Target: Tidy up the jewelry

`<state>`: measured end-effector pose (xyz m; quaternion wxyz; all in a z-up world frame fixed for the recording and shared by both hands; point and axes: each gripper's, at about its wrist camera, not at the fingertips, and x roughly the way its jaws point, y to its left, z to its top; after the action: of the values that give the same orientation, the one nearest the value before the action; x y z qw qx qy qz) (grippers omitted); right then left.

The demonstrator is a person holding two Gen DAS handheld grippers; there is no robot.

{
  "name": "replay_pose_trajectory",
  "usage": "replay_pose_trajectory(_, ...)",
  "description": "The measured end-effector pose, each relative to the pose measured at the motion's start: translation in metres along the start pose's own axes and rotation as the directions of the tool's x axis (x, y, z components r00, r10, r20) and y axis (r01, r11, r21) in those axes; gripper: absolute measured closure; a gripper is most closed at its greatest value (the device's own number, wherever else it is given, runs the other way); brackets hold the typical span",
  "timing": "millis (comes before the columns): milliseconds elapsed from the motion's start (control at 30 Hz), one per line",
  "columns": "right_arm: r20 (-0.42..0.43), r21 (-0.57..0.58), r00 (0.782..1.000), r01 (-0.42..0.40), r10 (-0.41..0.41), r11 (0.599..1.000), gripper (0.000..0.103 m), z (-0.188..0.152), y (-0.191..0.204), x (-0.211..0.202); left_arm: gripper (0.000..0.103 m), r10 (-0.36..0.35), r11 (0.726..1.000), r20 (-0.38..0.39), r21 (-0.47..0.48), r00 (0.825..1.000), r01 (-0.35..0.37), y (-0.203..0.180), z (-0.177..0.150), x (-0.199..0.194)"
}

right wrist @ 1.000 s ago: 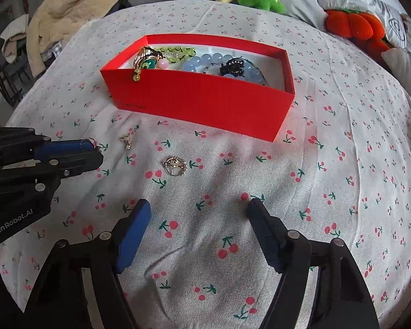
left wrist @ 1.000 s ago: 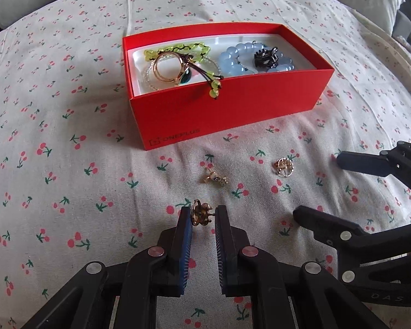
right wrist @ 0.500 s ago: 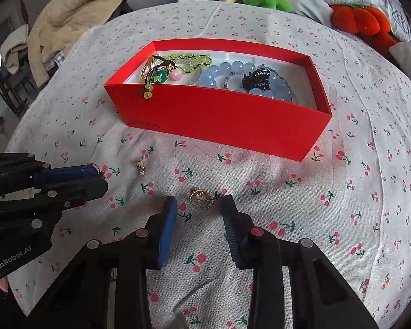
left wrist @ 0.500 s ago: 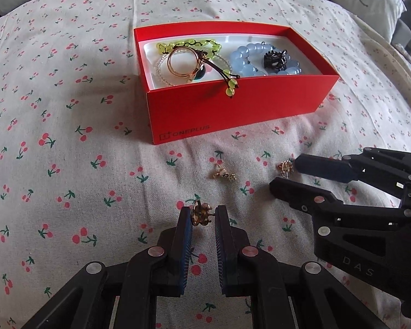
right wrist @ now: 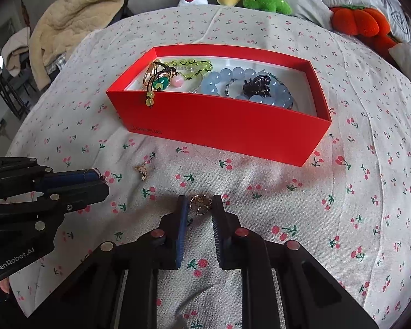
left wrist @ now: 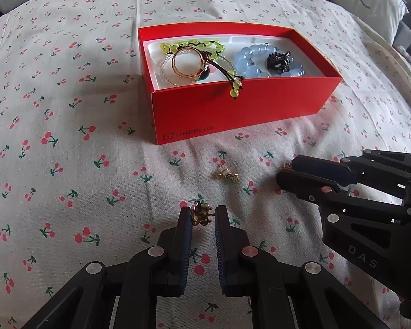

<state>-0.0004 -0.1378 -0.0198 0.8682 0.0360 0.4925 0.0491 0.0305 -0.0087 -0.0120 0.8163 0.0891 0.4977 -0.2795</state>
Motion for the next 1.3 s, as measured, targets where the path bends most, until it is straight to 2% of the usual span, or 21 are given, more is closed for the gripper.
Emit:
replay_pose_trajectory(100,0.005,0.016,1.000,-0.027,0.027,1.000,0.095,0.000,-0.003,-0.006,0.092,0.001,1.000,0.009,-0.004,1.000,-0.001,0.001,0.001,-0.003)
replay_pose_trajectory(267,0.031,0.058,0.998,-0.053,0.051,0.997,0.095,0.003,-0.013,-0.019,0.092,-0.003,1.000,0.022,-0.010,1.000,0.003,0.002,0.004,-0.009)
replay_pose_trajectory(400,0.023,0.078,0.999,-0.036,0.034,0.996,0.092,0.004,-0.021,-0.024,0.092,-0.007,1.000,0.021,-0.018,1.000,0.007,0.003,0.004,-0.009)
replay_pose_trajectory(467,0.006,0.067,1.000,-0.027,0.027,0.997,0.079,0.000,-0.020,-0.022,0.092,-0.007,1.000,0.018,-0.018,1.000,0.007,0.003,0.003,-0.009)
replay_pose_trajectory(533,0.006,0.058,1.000,-0.017,0.017,0.998,0.044,-0.003,-0.018,-0.020,0.092,-0.004,1.000,0.016,-0.017,1.000,0.005,0.003,0.003,-0.008)
replay_pose_trajectory(567,0.008,0.050,1.000,-0.013,0.013,0.999,0.041,-0.004,-0.016,-0.019,0.092,-0.005,1.000,0.016,-0.018,1.000,0.005,0.003,0.003,-0.008)
replay_pose_trajectory(767,-0.005,0.018,1.000,-0.003,0.003,1.000,0.042,-0.005,-0.011,-0.004,0.092,-0.008,1.000,0.014,-0.019,1.000,0.008,0.003,0.002,-0.008)
replay_pose_trajectory(867,-0.013,-0.049,1.000,-0.018,0.017,0.999,0.044,-0.003,-0.007,-0.002,0.092,-0.010,1.000,0.010,-0.017,1.000,0.010,0.004,0.001,-0.008)
replay_pose_trajectory(967,-0.024,-0.118,0.998,-0.057,0.054,0.991,0.054,-0.002,-0.012,-0.008,0.092,-0.011,1.000,0.010,-0.020,1.000,0.011,0.005,0.000,-0.009)
replay_pose_trajectory(1033,-0.029,-0.141,0.998,-0.063,0.059,0.988,0.056,-0.001,-0.018,-0.013,0.092,-0.012,1.000,0.011,-0.022,1.000,0.012,0.007,0.000,-0.010)
replay_pose_trajectory(1167,-0.067,-0.217,0.998,-0.012,-0.002,0.976,0.056,-0.006,-0.018,-0.006,0.092,-0.016,0.999,0.009,-0.031,1.000,0.017,0.008,0.002,-0.009)
replay_pose_trajectory(1300,-0.040,-0.262,0.998,0.029,-0.041,0.965,0.060,-0.004,-0.010,0.001,0.092,-0.018,0.999,0.005,-0.032,1.000,0.019,0.006,0.002,-0.007)
